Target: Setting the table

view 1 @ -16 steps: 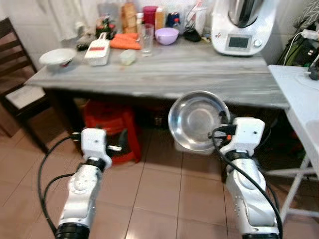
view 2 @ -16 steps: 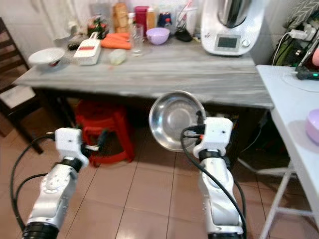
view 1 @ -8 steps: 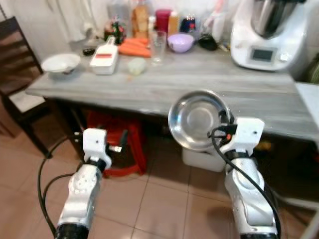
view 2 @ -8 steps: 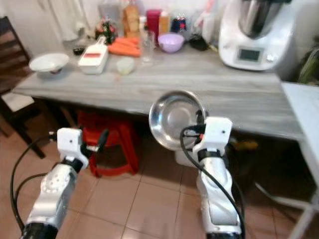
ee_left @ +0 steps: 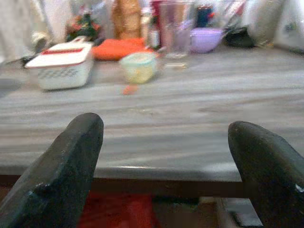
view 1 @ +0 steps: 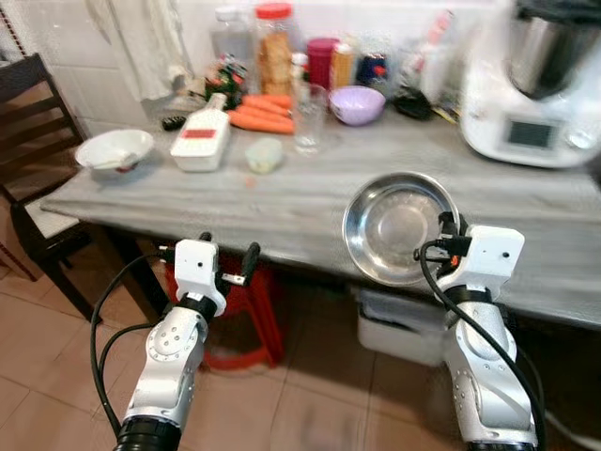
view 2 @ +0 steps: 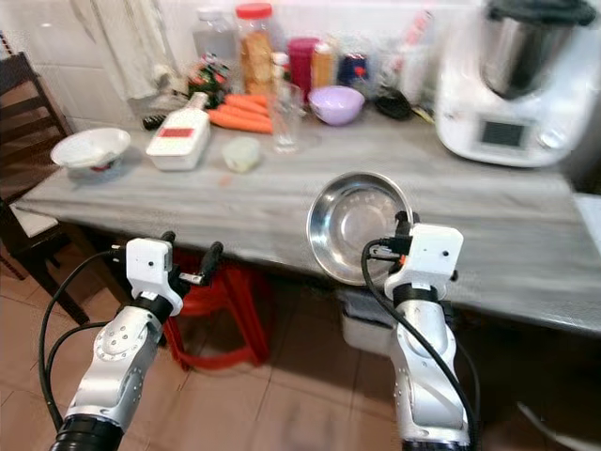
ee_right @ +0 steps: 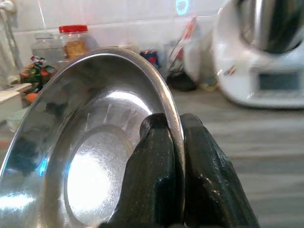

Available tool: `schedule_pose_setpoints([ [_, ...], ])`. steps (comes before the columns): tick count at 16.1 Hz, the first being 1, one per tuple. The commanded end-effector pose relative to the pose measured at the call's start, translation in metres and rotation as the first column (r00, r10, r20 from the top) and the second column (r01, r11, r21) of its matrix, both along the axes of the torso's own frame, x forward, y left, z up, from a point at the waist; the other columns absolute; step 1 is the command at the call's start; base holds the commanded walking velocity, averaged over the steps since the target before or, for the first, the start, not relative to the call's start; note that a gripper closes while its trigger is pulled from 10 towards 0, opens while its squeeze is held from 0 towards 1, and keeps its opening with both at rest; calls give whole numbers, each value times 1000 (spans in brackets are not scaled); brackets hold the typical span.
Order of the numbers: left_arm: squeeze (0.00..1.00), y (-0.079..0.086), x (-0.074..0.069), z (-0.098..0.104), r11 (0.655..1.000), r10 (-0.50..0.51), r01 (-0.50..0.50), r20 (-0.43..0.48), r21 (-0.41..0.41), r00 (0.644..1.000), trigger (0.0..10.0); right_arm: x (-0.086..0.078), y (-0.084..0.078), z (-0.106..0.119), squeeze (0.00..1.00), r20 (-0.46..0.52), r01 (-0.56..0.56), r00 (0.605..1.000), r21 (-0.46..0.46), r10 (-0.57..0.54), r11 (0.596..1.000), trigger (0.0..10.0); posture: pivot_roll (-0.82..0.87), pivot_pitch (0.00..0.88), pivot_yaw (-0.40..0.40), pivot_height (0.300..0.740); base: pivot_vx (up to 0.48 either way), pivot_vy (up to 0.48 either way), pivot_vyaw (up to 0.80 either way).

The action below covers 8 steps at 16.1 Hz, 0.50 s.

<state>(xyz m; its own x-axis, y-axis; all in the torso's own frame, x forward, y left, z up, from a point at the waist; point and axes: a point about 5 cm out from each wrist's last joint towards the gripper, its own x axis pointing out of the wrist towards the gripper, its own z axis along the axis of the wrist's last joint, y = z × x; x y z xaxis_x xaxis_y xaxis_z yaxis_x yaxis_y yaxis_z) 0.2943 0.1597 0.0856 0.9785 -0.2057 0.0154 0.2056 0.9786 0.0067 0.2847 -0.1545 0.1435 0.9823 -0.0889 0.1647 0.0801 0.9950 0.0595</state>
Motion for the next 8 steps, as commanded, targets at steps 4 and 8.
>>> schedule_pose_setpoints([
  [4, 0, -6, 3, 5, 1000, -23, 23, 12, -6, 1000, 10000, 0, -5, 3, 0, 10, 12, 1000, -7, -12, 1000, 10000, 8, 0, 27, 740, 390, 0, -200],
  [8, 0, -9, -1, 4, 998, -62, 62, 18, -15, 998, 10000, 3, -7, -4, 0, -32, 35, 999, 45, -33, 998, 10000, 11, 0, 20, 740, 166, 0, 0],
])
